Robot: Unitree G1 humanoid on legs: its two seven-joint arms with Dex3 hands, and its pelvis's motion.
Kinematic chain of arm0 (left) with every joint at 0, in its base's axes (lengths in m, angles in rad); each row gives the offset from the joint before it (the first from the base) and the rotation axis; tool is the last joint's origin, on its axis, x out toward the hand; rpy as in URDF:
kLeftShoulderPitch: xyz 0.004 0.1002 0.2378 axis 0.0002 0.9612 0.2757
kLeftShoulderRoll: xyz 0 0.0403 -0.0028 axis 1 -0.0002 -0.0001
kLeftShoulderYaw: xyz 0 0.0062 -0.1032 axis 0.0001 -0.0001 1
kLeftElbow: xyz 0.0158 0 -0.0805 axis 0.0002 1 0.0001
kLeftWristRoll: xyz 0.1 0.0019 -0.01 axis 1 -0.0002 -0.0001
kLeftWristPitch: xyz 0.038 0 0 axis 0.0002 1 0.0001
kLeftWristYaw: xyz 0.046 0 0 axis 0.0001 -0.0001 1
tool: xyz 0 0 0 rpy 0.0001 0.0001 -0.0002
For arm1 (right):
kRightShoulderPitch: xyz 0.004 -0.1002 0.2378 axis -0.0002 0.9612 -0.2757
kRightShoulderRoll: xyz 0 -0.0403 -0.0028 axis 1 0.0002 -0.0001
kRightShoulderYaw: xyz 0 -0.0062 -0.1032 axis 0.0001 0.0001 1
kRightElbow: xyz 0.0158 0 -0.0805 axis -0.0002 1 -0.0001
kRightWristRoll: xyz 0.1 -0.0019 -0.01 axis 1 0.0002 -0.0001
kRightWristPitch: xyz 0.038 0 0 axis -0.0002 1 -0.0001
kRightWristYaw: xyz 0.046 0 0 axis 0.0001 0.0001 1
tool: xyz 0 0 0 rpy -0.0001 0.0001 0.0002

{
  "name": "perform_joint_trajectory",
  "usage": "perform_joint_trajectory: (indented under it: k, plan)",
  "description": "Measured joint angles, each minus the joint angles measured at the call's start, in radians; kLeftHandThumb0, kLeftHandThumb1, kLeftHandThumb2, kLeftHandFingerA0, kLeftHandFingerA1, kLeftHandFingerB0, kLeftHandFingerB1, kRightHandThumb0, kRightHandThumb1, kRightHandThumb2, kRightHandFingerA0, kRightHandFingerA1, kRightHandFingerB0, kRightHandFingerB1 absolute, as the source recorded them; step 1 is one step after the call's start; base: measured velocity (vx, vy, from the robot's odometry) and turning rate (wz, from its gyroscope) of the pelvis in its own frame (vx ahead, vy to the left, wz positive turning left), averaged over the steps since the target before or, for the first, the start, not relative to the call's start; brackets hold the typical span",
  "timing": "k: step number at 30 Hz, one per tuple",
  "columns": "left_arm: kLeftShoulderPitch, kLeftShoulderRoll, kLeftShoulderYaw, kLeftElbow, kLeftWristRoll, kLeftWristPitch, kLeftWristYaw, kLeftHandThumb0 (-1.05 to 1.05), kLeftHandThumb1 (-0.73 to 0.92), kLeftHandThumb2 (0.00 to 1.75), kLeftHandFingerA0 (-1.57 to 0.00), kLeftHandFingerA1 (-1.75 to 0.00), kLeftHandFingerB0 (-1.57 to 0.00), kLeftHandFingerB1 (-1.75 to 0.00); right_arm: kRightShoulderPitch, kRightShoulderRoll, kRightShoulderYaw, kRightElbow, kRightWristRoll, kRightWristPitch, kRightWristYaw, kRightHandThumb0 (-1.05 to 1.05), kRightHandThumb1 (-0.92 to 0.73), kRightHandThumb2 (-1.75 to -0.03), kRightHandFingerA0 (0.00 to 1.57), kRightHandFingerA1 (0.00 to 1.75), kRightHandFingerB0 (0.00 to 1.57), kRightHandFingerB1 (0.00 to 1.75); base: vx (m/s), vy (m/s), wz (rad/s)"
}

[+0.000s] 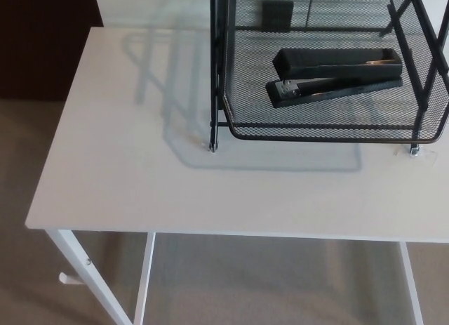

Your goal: The robot walks towards a desk on which a file tray is kept in the middle and a stapler is kept to its right. The robot lifts the stapler using its right hand and places it on the file tray.

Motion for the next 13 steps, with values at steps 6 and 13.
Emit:
perform_joint_trajectory:
  k: [6, 13]
  plan:
    - [0.000, -0.002, 0.004, 0.010, 0.000, 0.005, 0.004, -0.97, 0.84, 0.87, -0.43, -0.95, -0.14, -0.78, -0.021, 0.030, -0.071, -0.029, 0.052, 0.058, -0.003, -0.66, -0.45, -0.77, 0.81, 1.09, 0.15, 0.43, 0.00, 0.000, 0.00]
    - [-0.009, -0.014, 0.040, 0.033, -0.008, 0.001, 0.018, -0.91, 0.66, 1.27, -0.60, -0.91, -0.11, -0.65, -0.089, 0.050, -0.172, -0.005, 0.095, 0.143, -0.029, -0.74, -0.50, -0.93, 1.11, 1.24, 0.56, 0.64, 0.00, 0.000, 0.00]
